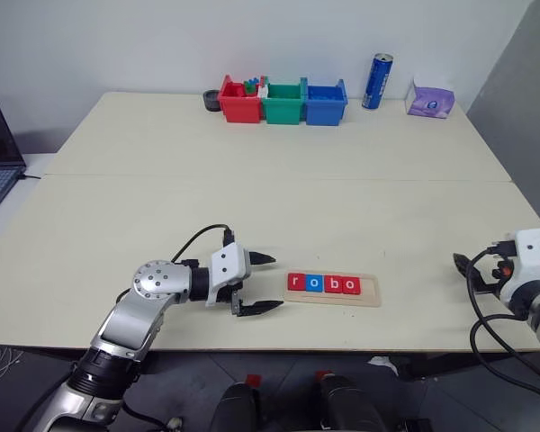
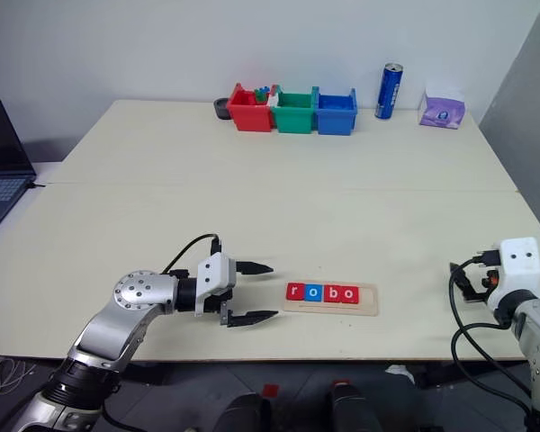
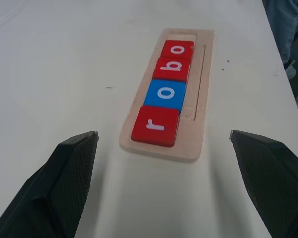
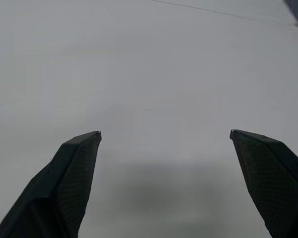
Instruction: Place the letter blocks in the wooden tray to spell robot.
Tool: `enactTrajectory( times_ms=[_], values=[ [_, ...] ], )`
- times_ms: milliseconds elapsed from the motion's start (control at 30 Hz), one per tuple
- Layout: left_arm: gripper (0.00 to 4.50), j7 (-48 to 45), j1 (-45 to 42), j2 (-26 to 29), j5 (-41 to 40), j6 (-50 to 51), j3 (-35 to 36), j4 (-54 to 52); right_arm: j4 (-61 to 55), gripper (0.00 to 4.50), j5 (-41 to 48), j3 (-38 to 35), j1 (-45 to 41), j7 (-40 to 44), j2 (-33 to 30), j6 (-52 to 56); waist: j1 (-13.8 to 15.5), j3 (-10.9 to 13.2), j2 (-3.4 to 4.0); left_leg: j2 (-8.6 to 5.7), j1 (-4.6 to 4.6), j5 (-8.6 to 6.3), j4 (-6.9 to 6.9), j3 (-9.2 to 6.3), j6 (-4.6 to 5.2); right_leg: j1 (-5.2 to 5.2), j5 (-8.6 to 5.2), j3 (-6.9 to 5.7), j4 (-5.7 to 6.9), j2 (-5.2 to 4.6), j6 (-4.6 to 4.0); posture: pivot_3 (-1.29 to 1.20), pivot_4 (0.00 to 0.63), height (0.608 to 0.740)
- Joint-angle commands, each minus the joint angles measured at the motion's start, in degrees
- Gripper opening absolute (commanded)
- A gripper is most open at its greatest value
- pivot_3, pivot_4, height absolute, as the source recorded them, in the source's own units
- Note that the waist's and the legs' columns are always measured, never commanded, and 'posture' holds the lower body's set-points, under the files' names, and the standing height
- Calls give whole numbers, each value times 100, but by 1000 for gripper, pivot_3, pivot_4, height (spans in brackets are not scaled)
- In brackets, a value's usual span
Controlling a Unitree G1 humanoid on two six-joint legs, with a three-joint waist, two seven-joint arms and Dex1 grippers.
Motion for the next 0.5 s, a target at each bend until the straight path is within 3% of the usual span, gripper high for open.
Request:
enactTrajectory(
  times_ms=[33, 267, 500],
  values=[
    [4500, -34, -77, -21, -31, -66, -44, -176, 118, 4467, -208, -390, -87, -539, 178, -265, 0, 0, 1, -1, 0, 0, 0, 1, 0, 0, 0, 1, 0, 0, 0, 0, 150, 740],
    [4500, -59, -115, -29, 11, -102, -99, -156, 1263, 4467, -545, -669, -396, -1389, 440, -1109, 3, -4, 9, -2, -1, 0, 0, 10, 0, 0, 0, 6, -2, 0, 0, 0, 150, 740],
    [4500, -51, -154, -38, 6, -76, -142, -192, 2593, 4467, -326, -571, -896, -928, 50, -1311, 1, -7, 15, -4, 3, 0, -2, 19, 1, 0, 1, 8, -2, 1, 0, 0, 150, 740]
  ],
)
